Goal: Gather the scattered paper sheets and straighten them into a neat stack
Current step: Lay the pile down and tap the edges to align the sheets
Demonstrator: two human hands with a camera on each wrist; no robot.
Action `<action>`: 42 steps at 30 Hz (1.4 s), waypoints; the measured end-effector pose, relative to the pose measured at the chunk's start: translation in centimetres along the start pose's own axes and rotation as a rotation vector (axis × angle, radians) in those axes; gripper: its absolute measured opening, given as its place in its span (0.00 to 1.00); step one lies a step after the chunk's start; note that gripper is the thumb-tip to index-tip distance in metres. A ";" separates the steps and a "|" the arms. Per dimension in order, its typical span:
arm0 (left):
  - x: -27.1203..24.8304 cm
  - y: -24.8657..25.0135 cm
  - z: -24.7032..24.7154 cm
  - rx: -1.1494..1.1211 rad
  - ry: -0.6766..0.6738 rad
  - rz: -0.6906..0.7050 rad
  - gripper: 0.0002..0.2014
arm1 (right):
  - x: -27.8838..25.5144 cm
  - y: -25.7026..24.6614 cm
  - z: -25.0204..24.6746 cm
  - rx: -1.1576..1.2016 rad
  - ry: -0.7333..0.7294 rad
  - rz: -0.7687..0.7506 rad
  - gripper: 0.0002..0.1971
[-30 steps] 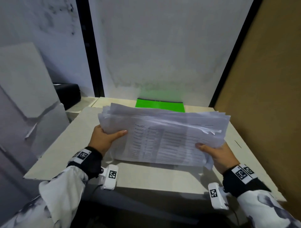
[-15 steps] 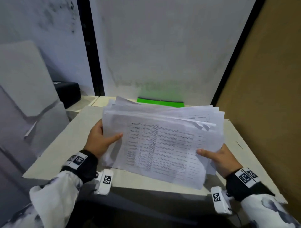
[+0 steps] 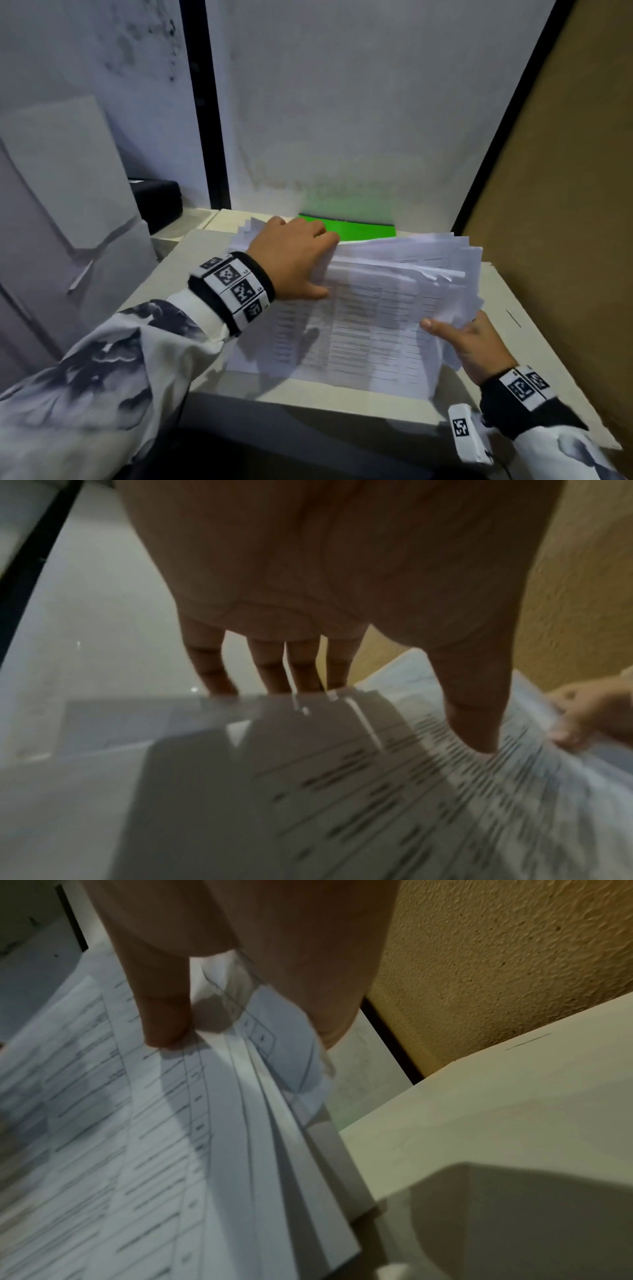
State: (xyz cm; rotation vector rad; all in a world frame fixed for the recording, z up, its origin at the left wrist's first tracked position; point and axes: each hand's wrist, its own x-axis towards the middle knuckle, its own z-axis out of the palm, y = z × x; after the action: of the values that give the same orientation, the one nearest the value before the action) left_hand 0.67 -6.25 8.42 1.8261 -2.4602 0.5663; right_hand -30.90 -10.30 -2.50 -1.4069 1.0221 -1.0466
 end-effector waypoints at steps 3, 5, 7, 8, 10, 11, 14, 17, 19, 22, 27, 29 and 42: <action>-0.2 -2.0 0.0 0.088 -0.023 -0.026 0.37 | -0.2 -0.1 -0.1 0.009 -0.022 -0.007 0.23; 0.1 -2.4 -0.3 0.116 -0.090 -0.017 0.37 | 0.0 0.0 -0.3 0.038 -0.019 -0.001 0.23; 0.5 -2.3 -0.6 0.055 -0.176 0.003 0.33 | 0.1 0.2 -0.3 0.061 -0.027 -0.003 0.24; 0.6 -2.2 -0.5 0.009 -0.204 0.000 0.29 | 0.1 0.3 -0.2 0.061 -0.037 -0.009 0.24; 0.7 -2.0 -0.2 -0.023 -0.193 -0.007 0.24 | 0.0 -0.2 -0.2 0.039 -0.020 -0.036 0.25; 0.7 -1.9 0.0 -0.024 -0.178 -0.005 0.22 | -0.1 -1.0 -0.3 0.022 0.020 -0.063 0.26; 0.6 -2.0 0.6 -0.048 -0.152 -0.005 0.21 | -0.3 -5.3 -0.3 -0.094 0.185 -0.283 0.34; 0.6 -2.0 0.8 -0.071 -0.132 0.000 0.21 | 0.1 -10.1 1.1 -0.494 0.183 -0.678 0.32; 0.7 -2.1 0.6 -0.078 -0.124 0.005 0.22 | 1.1 -12.2 2.7 -0.868 0.094 -0.924 0.17; 0.7 -2.4 0.3 -0.117 -0.111 0.013 0.24 | 2.4 -13.0 4.5 -1.191 -0.050 -0.937 0.06; 0.3 -2.8 0.6 -0.184 -0.099 0.010 0.24 | 3.6 -12.1 3.0 -1.109 -0.070 -0.842 0.07; 0.3 -2.9 0.7 -0.193 -0.105 0.009 0.25 | 3.8 -11.7 2.4 -1.009 -0.052 -0.833 0.03; -0.5 -3.2 2.0 -0.176 -0.053 0.118 0.23 | 3.5 -9.6 -1.1 -0.852 -0.164 -0.356 0.15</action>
State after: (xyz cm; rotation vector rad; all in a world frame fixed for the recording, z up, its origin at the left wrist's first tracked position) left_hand 4.22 -7.17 7.26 1.6615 -2.5716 0.2969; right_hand -30.66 -13.17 7.39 -2.3914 1.1779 -0.7295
